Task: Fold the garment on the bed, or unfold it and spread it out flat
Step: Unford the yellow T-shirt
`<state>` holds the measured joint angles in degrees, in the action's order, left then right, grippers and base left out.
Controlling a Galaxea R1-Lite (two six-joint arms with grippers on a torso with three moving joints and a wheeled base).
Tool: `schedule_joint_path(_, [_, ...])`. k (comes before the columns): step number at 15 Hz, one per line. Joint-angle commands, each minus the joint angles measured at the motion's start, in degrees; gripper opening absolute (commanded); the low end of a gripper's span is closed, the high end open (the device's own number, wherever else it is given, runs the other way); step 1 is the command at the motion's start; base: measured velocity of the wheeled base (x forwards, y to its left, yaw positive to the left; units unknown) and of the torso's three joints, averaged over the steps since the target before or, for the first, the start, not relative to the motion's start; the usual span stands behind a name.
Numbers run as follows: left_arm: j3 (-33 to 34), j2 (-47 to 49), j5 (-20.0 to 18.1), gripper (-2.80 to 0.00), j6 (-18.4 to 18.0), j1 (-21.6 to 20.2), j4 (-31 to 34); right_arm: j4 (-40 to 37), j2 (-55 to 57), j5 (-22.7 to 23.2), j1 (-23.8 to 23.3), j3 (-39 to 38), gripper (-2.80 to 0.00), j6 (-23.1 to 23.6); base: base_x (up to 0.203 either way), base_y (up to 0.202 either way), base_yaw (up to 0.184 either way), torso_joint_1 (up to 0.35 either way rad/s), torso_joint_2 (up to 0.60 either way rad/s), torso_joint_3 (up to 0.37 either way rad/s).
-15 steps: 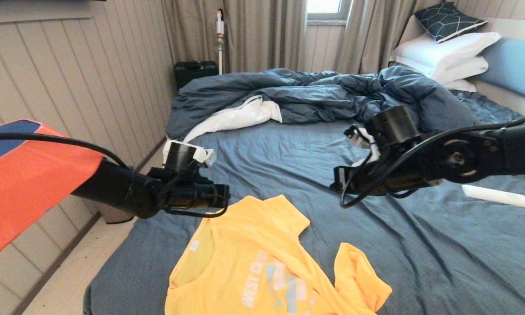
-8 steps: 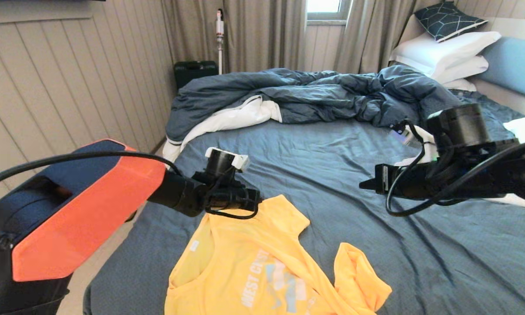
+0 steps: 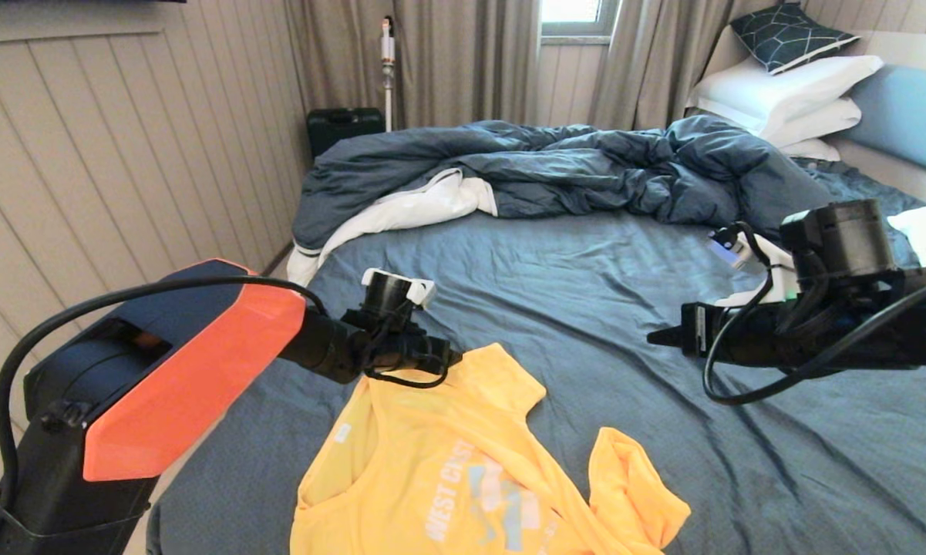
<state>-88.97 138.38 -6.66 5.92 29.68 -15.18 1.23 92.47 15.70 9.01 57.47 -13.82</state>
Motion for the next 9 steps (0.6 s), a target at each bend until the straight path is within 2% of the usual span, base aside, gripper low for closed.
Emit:
schedule_joint_path(1, [0.0, 0.1, 0.0, 0.0, 0.0, -0.5, -0.2, 0.0, 0.0, 0.1, 0.0, -0.1, -2.8, -0.1, 0.0, 0.0, 0.0, 0.0, 0.0, 0.0])
schedule_joint_path(8, [0.4, 2.2, -0.2, 0.0, 0.0, -0.1, -0.2, 0.1, 0.3, 0.1, 0.0, 0.2, -2.8, -0.1, 0.0, 0.0, 0.0, 0.0, 0.0, 0.0])
schedule_joint_path(9, [0.3, 2.2, -0.2, -2.8, 0.1, -0.1, -0.2, 0.1, 0.5, 0.0, 0.1, 0.3, -2.8, -0.1, 0.0, 0.0, 0.0, 0.0, 0.0, 0.0])
